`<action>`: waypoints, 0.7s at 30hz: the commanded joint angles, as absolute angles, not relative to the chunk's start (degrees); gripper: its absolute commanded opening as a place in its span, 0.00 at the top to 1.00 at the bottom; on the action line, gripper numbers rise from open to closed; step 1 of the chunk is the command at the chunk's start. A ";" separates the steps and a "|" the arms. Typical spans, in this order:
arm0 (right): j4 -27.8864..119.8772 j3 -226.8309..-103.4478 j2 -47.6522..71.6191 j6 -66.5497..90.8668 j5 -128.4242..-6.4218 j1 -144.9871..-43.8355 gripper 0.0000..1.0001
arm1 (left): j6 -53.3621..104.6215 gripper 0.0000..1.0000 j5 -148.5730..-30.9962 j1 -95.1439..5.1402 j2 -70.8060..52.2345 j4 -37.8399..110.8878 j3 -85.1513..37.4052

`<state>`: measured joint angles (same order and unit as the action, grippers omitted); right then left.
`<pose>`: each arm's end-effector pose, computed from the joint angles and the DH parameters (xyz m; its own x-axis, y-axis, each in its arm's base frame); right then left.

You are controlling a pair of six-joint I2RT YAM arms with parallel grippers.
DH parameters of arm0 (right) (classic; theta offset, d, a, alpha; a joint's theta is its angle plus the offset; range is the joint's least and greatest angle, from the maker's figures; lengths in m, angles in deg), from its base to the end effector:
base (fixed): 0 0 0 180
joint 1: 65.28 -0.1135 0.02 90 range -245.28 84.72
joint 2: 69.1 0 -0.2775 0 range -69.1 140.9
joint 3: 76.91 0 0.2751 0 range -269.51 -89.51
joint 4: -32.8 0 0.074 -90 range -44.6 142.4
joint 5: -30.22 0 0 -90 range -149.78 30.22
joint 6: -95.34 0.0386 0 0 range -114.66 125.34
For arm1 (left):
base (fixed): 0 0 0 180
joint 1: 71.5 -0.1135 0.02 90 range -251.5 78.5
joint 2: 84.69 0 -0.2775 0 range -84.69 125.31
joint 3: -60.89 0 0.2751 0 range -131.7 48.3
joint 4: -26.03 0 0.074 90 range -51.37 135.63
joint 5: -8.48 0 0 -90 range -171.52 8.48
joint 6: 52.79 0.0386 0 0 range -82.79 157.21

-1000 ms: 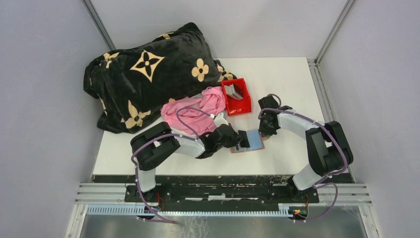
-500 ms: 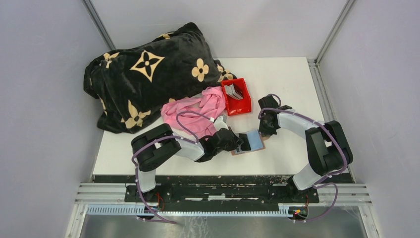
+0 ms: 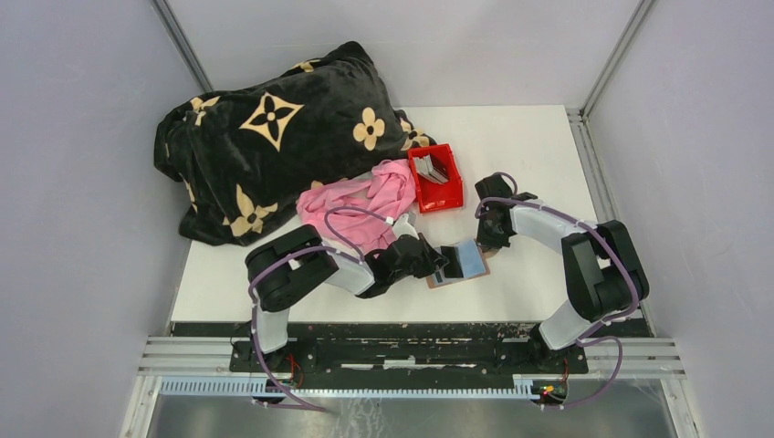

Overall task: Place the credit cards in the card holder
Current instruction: Insert the credit card into the card holder.

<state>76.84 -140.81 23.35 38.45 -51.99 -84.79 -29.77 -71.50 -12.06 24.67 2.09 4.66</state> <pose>0.2912 0.0976 0.1522 -0.9132 0.2506 -0.3213 0.2462 0.9677 0.0551 0.1964 -0.3194 0.1006 -0.8063 -0.4170 -0.4195 0.0732 0.6335 -0.7703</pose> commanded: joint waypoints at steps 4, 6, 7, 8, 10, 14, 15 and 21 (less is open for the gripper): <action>76.47 -140.01 27.55 38.40 -52.49 -85.30 0.99 | -26.52 0.97 -73.62 -13.93 27.50 3.17 9.09; 76.73 -140.19 27.65 38.44 -52.72 -85.33 0.99 | -26.63 0.97 -73.94 -13.92 28.06 2.29 8.90; 76.86 -140.20 27.60 38.50 -52.75 -85.37 0.99 | -26.78 0.97 -74.13 -13.89 28.25 2.17 8.73; 76.98 -140.22 27.58 38.56 -52.75 -85.46 0.99 | -26.82 0.97 -74.17 -13.93 28.50 2.03 8.67; 77.25 -140.19 27.63 38.65 -52.60 -85.72 0.99 | -27.09 0.97 -73.81 -13.88 28.66 1.81 8.66; 77.93 -140.61 27.85 38.83 -52.25 -86.34 0.99 | -28.16 0.97 -71.74 -13.88 28.25 1.41 9.72; 78.06 -140.77 27.97 38.83 -52.15 -86.40 0.99 | -28.43 0.97 -71.30 -13.93 28.13 0.97 10.05; 79.29 -141.61 28.71 38.76 -51.55 -87.36 0.99 | -29.15 0.97 -69.51 -13.92 28.24 -1.67 11.20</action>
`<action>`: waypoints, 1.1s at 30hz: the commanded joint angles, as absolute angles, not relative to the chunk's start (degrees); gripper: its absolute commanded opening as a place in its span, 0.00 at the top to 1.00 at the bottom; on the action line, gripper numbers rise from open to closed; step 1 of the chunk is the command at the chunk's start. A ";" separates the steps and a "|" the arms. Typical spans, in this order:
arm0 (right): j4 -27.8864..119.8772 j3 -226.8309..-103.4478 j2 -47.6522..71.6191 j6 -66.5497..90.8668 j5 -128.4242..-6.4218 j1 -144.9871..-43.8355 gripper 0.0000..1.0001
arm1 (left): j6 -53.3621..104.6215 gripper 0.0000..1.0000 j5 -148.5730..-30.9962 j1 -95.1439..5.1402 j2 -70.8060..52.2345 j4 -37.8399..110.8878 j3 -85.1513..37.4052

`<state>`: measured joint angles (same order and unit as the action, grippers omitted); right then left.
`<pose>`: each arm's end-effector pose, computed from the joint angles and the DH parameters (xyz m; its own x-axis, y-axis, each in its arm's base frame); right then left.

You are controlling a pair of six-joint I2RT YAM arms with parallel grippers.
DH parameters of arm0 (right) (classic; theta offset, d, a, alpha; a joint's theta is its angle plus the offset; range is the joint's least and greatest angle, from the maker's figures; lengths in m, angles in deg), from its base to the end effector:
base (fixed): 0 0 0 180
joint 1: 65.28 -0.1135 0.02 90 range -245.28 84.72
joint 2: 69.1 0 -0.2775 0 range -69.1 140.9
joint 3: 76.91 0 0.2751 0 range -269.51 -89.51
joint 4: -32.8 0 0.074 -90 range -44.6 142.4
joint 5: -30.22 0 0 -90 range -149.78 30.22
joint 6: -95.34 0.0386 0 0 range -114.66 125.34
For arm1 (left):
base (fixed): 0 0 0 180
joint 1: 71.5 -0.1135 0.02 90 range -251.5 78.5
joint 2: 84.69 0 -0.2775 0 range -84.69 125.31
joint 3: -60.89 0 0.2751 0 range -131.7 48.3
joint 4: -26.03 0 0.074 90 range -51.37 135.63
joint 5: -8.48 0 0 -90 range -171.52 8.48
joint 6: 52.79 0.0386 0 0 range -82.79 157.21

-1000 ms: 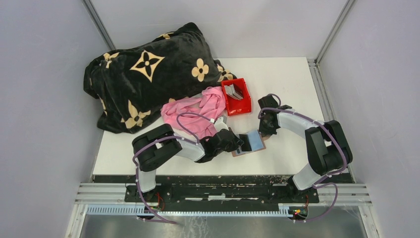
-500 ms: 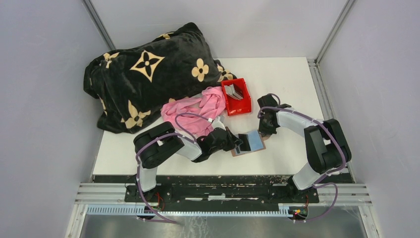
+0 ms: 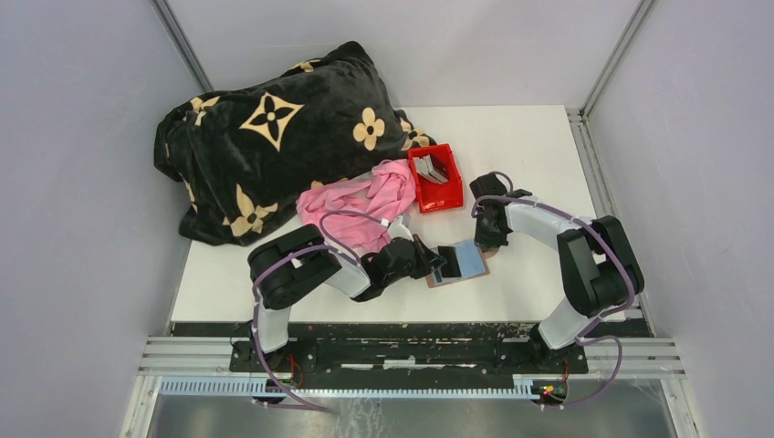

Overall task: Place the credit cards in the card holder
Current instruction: Insert the credit card into the card holder.

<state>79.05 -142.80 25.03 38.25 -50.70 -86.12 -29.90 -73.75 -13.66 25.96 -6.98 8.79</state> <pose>0.2941 0.1054 0.1521 -0.9255 0.2218 -0.3071 0.2275 0.9736 0.0176 0.1975 -0.3042 0.0901 -0.8022 -0.4390 -0.4047 0.0896 0.5816 -0.8086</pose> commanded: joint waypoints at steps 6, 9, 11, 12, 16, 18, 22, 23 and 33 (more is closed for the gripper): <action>80.73 -142.61 29.25 38.45 -51.05 -88.08 0.99 | -30.12 0.97 -69.72 -13.93 29.93 -4.41 10.78; 81.42 -143.03 29.52 38.39 -50.74 -88.38 0.99 | -30.47 0.97 -69.55 -13.93 30.71 -5.24 10.39; 81.72 -143.15 29.60 38.37 -50.64 -88.57 0.99 | -30.51 0.97 -69.36 -13.91 31.14 -5.50 10.18; 81.83 -143.21 29.65 38.38 -50.64 -88.64 0.99 | -30.38 0.97 -69.19 -13.95 31.19 -5.54 10.03; 82.23 -143.41 29.88 38.26 -50.56 -88.75 0.99 | -29.22 0.97 -68.28 -13.91 30.81 -4.46 9.46; 82.36 -143.50 29.99 38.21 -50.55 -88.83 0.99 | -28.98 0.97 -68.48 -13.91 30.90 -4.50 9.30; 82.62 -143.63 30.51 38.29 -50.55 -88.92 0.99 | -29.63 0.97 -69.54 -13.40 31.24 -5.15 9.46; 82.72 -143.77 30.49 38.29 -50.55 -88.85 0.99 | -29.86 0.97 -69.63 -13.05 31.30 -5.20 9.59; 82.81 -144.13 30.80 39.31 -51.65 -89.42 0.99 | -34.88 0.97 -66.38 -7.51 30.63 7.62 5.41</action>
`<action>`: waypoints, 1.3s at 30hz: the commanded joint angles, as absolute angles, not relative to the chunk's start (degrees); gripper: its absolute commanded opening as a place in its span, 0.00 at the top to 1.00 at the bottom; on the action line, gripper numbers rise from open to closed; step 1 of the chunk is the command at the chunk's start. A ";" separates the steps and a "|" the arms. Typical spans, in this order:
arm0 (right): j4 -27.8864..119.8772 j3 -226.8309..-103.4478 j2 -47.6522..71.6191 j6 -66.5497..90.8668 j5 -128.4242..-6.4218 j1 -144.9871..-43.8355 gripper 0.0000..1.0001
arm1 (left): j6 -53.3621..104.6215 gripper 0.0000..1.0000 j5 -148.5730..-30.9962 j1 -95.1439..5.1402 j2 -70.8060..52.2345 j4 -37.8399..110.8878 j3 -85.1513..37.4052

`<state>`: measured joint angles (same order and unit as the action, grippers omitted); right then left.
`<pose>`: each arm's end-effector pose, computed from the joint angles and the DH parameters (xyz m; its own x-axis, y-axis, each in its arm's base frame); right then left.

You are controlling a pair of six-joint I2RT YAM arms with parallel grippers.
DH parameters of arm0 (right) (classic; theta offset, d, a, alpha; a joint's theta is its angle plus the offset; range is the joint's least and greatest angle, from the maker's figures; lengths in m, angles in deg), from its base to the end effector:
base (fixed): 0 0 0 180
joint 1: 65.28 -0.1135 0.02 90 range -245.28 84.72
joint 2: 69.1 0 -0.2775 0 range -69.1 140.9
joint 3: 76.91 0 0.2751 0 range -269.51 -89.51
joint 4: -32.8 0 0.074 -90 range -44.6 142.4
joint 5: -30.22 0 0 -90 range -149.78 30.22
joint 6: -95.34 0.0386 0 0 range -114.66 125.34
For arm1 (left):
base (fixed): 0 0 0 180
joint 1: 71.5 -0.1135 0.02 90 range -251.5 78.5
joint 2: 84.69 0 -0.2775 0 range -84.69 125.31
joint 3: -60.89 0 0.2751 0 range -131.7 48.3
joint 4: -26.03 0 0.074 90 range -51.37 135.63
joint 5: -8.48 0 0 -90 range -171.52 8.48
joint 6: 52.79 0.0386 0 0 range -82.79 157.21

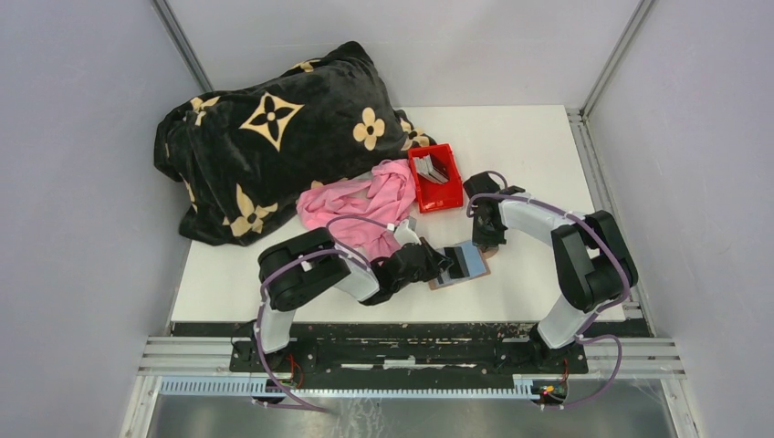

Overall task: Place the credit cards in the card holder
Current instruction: Insert the credit card into the card holder.

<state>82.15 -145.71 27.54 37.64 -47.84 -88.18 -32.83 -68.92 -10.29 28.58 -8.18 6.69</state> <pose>0.2980 0.1172 0.1517 -0.9401 0.1704 -0.2952 0.1939 0.9796 -0.0520 0.1867 -0.3223 0.0855 -0.7834 -0.4790 -0.3959 0.0691 0.5660 -0.8215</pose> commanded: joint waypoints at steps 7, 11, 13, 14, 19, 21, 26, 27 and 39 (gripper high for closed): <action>83.51 -144.07 30.53 39.95 -52.05 -89.93 0.99 | -40.44 0.97 -61.13 -4.28 30.17 22.07 -0.27; 84.23 -144.15 29.93 40.34 -52.35 -90.41 0.99 | -46.18 0.97 -57.82 -3.28 29.40 28.81 -0.92; 84.42 -144.07 29.79 40.53 -52.40 -90.82 0.99 | -49.08 0.97 -57.16 -3.13 29.42 30.85 -0.64; 84.48 -144.05 29.78 40.65 -52.48 -90.95 0.99 | -50.66 0.97 -56.96 -3.06 29.46 31.42 -0.21; 84.67 -143.47 29.69 41.40 -53.12 -91.67 0.99 | -59.68 0.97 -56.68 -3.04 29.42 29.02 3.78; 84.90 -143.30 29.61 41.68 -53.11 -91.98 0.99 | -62.00 0.97 -57.11 -3.06 29.64 28.10 3.76; 85.11 -142.73 29.12 42.32 -52.93 -92.18 0.99 | -64.60 0.97 -56.21 -2.67 29.71 28.88 2.78; 85.02 -142.55 29.10 42.35 -53.07 -92.27 0.99 | -65.11 0.97 -56.07 -2.64 29.87 29.14 2.56; 84.51 -141.36 30.12 42.50 -54.34 -92.45 0.99 | -64.38 0.94 -58.41 -1.29 34.63 32.52 -2.39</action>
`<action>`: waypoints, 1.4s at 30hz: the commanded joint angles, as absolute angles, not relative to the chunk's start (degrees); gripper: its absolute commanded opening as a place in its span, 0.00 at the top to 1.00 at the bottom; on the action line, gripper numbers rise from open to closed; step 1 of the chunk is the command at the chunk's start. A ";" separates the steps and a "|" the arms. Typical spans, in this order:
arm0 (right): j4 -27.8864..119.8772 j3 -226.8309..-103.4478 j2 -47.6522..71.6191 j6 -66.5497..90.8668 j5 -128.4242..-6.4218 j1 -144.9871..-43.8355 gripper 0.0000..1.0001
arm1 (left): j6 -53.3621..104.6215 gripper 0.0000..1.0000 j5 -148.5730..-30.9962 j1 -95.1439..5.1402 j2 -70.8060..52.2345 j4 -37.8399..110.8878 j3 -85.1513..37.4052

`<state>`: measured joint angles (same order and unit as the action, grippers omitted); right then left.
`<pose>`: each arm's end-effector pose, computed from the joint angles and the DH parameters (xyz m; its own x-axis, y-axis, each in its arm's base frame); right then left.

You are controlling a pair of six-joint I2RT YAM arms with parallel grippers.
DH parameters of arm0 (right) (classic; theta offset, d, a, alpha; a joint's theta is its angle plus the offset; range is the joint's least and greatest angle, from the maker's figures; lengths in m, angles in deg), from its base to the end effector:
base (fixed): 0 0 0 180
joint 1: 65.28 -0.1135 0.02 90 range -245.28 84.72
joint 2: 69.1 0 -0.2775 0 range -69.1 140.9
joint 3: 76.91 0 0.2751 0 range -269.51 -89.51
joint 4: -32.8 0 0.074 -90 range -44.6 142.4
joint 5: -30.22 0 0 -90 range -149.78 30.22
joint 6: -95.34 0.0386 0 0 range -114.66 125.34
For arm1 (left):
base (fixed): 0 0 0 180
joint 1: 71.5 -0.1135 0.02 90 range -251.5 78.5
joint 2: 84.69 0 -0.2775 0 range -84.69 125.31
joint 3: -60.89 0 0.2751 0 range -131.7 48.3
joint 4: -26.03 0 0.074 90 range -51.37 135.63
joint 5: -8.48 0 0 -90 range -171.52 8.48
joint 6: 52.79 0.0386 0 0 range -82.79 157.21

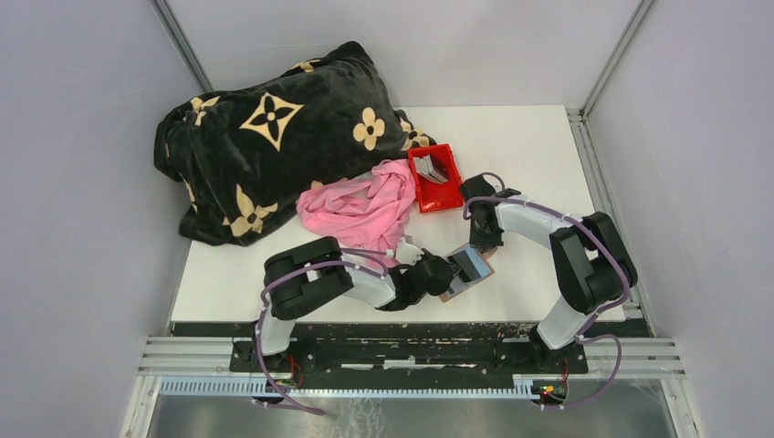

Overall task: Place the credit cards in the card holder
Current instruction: Insert the credit card into the card holder.

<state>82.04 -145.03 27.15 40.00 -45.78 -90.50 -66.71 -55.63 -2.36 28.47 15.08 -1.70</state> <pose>0.2909 0.1267 0.1509 -0.9340 0.1700 -0.3141 0.2013 0.9770 -0.0698 0.1538 -0.3562 0.0868 -0.6451 -0.7594 -0.0850 -0.3938 0.4257 -0.8147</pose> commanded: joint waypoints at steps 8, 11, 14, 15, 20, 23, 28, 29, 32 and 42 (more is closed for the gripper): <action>84.12 -142.10 30.93 41.65 -55.20 -92.45 0.99 | -61.05 0.84 -58.15 0.71 34.11 40.19 -5.38; 83.75 -142.09 30.84 41.64 -55.50 -92.52 0.99 | -61.05 0.83 -57.91 1.53 32.56 42.97 -4.71; 83.31 -142.21 30.85 41.64 -55.84 -92.50 0.99 | -61.32 0.80 -56.93 2.69 30.62 46.06 -3.78; 83.28 -142.39 30.88 41.60 -56.05 -92.48 0.99 | -61.58 0.80 -56.32 3.02 29.87 46.94 -3.38; 82.66 -142.86 31.33 41.64 -57.08 -92.48 0.99 | -62.41 0.75 -51.88 4.35 25.39 50.72 -1.75; 82.38 -143.07 31.93 41.64 -57.54 -92.47 0.99 | -60.74 0.58 -49.36 4.84 24.47 52.21 -2.90; 82.27 -143.32 31.92 41.71 -57.97 -92.47 0.99 | -58.10 0.46 -48.83 5.30 25.40 55.31 -6.48; 82.27 -143.44 31.89 41.64 -57.94 -92.51 0.99 | -58.15 0.45 -48.08 5.39 25.37 55.32 -6.53; 82.32 -143.48 31.64 41.57 -57.97 -92.46 0.99 | -58.53 0.45 -46.89 5.41 24.81 56.25 -6.50; 81.57 -142.84 31.47 41.37 -58.44 -92.53 0.99 | -59.43 0.64 -41.38 6.18 22.57 62.10 -9.08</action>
